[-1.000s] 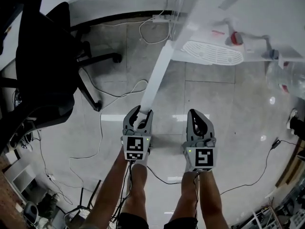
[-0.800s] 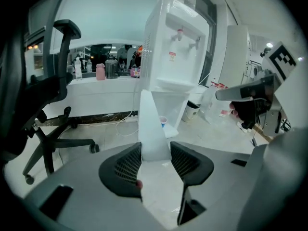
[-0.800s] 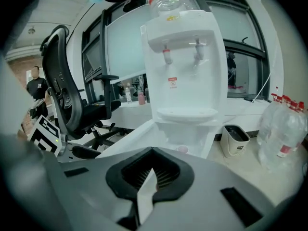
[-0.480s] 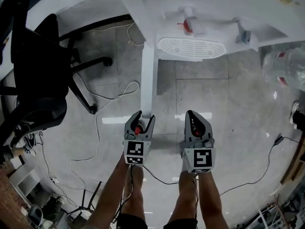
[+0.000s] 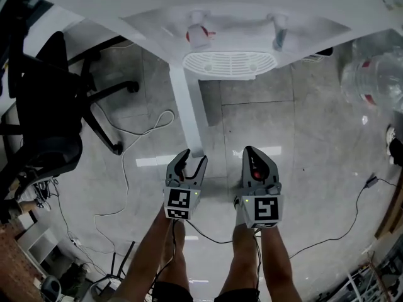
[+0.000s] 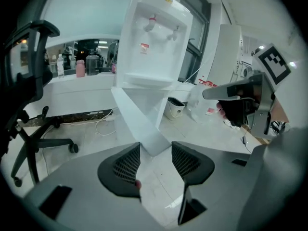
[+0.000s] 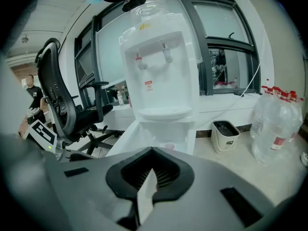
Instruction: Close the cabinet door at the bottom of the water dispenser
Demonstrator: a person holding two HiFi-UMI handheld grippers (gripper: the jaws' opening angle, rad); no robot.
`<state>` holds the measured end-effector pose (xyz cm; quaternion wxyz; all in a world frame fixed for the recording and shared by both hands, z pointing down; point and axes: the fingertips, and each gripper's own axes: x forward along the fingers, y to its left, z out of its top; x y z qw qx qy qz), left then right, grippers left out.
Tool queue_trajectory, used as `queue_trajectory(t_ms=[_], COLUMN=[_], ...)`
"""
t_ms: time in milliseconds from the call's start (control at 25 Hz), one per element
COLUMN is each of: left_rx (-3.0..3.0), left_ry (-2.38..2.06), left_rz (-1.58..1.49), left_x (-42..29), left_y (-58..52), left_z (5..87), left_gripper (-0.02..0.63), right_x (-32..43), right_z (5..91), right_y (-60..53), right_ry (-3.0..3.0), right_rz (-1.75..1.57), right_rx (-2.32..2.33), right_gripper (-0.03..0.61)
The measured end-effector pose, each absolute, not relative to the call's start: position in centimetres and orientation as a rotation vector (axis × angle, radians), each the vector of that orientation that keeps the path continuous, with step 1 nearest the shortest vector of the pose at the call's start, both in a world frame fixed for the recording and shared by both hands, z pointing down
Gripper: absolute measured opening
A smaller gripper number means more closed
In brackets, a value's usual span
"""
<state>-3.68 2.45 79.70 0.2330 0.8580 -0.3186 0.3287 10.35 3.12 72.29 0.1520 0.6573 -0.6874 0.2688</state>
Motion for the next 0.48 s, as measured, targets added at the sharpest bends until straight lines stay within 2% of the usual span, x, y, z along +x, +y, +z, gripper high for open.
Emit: queue_trajectory(t_ms=[480], left_rx=[2.429], left_ry=[-0.818], left_rz=[0.951], left_x=[3.9], left_y=[2.8], left_z=[79.9], left_gripper=[0.170], right_x=[16.0], right_z=[73.2], right_y=[5.4], right_ry=[-1.912], right_rz=[0.804], right_rx=[1.983], right_gripper=[0.012])
